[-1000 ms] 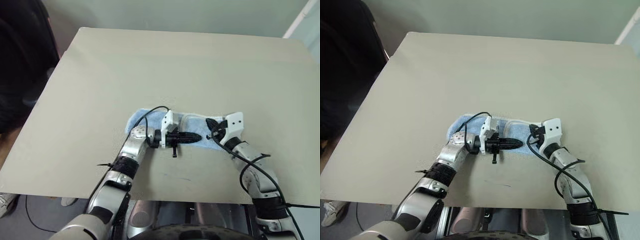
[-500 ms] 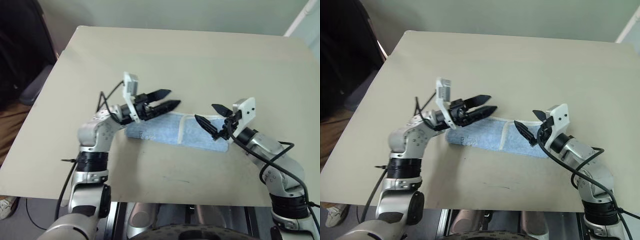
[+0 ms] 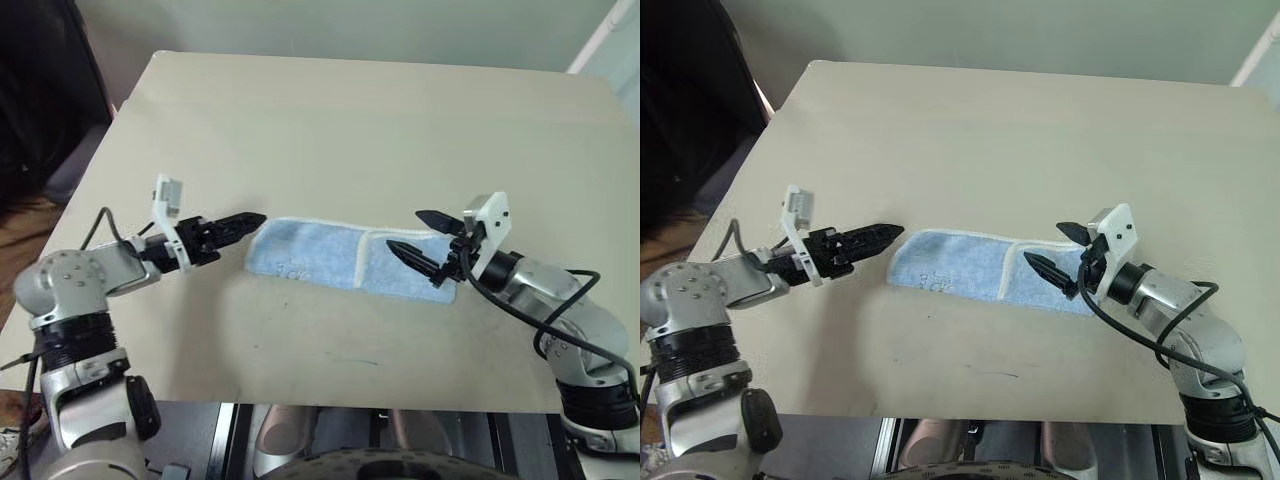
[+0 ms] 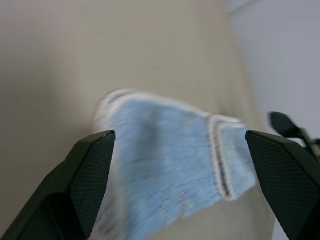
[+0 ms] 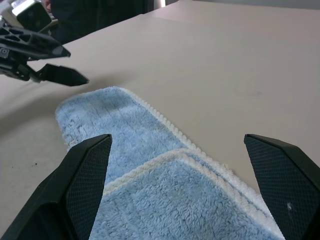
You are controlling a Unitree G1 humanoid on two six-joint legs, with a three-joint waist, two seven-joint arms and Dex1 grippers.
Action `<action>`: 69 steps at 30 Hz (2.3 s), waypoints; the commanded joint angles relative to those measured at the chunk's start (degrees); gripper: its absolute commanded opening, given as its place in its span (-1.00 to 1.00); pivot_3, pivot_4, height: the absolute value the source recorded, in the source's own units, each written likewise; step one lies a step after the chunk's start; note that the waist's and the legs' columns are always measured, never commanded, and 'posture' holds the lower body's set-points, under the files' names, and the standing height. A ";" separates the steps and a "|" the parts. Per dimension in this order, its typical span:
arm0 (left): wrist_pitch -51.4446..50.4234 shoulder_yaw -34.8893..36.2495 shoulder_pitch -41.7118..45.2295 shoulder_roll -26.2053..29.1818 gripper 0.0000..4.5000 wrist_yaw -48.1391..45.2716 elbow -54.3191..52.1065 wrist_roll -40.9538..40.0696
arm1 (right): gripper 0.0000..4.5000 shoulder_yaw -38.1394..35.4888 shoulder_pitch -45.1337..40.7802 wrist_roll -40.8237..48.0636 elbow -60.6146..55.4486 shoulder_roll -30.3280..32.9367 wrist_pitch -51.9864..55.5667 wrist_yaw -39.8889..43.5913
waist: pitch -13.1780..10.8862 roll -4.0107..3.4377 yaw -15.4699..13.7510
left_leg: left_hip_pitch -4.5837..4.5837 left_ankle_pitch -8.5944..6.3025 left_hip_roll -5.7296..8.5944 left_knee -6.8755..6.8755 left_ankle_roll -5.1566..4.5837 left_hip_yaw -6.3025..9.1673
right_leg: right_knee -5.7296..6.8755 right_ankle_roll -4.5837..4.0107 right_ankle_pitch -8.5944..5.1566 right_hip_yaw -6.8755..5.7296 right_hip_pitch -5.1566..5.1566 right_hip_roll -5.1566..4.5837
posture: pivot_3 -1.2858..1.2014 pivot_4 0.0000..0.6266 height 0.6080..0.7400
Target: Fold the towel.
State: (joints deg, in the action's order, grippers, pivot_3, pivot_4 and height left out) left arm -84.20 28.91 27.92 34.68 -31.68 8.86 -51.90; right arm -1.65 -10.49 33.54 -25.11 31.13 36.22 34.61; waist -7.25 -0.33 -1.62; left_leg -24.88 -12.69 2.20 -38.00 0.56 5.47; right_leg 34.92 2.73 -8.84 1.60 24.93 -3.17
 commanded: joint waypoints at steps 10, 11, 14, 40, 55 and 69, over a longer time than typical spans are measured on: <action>-8.30 0.29 -1.09 6.95 1.00 11.21 7.90 -17.95 | 0.99 -1.15 -1.41 0.18 1.61 -2.71 -0.21 -0.45 | -0.03 0.05 -0.09 | 0.09 0.11 -0.03 0.13 0.30 0.15 | 0.04 -0.17 0.07 -0.02 0.08 0.14 | 0.03 -0.52 1.00; -8.30 -0.60 -0.76 7.16 1.00 12.09 8.52 -19.29 | 0.99 -0.98 -1.20 -0.33 1.87 -2.75 -0.45 -0.51 | -0.03 0.05 -0.17 | 0.08 0.12 -0.02 0.13 0.30 0.16 | 0.05 -0.17 0.06 -0.02 0.07 0.14 | 0.03 -0.52 1.00; -8.30 -2.54 -0.71 7.77 1.00 14.39 9.56 -21.33 | 0.99 -0.91 -0.99 -0.68 1.91 -3.13 -0.56 -0.93 | -0.03 0.06 -0.27 | 0.07 0.14 -0.01 0.12 0.31 0.18 | 0.06 -0.19 0.08 -0.02 0.06 0.14 | 0.03 -0.52 1.00; -8.30 -4.35 4.51 3.71 0.14 22.57 21.28 -23.18 | 1.00 -1.11 1.36 -4.81 1.20 -5.50 -2.29 -5.23 | -0.08 0.05 -1.37 | 0.77 0.49 0.07 0.98 0.47 0.26 | 0.02 -0.35 -0.11 0.06 -0.35 0.17 | 0.03 -0.52 1.00; -8.29 -3.39 8.34 4.79 -0.98 16.74 21.90 -21.12 | 1.00 -1.60 1.92 -5.81 1.49 -5.92 -2.89 -5.54 | -0.12 0.11 -1.36 | 0.76 0.46 -0.04 1.10 0.43 0.36 | 0.09 -0.48 -0.47 0.04 -0.22 0.35 | 0.03 -0.52 1.00; -8.29 -16.39 13.70 4.59 -0.98 3.72 2.35 -19.87 | 1.00 -6.58 6.21 -5.30 -1.63 -3.36 -3.17 -5.54 | -0.19 0.25 -1.27 | 0.75 0.51 -0.04 1.07 0.40 0.38 | 0.06 -0.51 -0.42 0.04 -0.23 0.34 | 0.03 -0.52 1.00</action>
State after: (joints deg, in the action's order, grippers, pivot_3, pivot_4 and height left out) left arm -92.19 14.07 40.01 39.29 -25.29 15.33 -71.76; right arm -6.44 -4.55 27.89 -23.72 27.27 34.13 29.21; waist -7.44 -0.09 -2.89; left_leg -24.13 -12.15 2.15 -36.94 0.91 5.85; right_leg 35.00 2.22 -9.26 1.64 24.70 -2.82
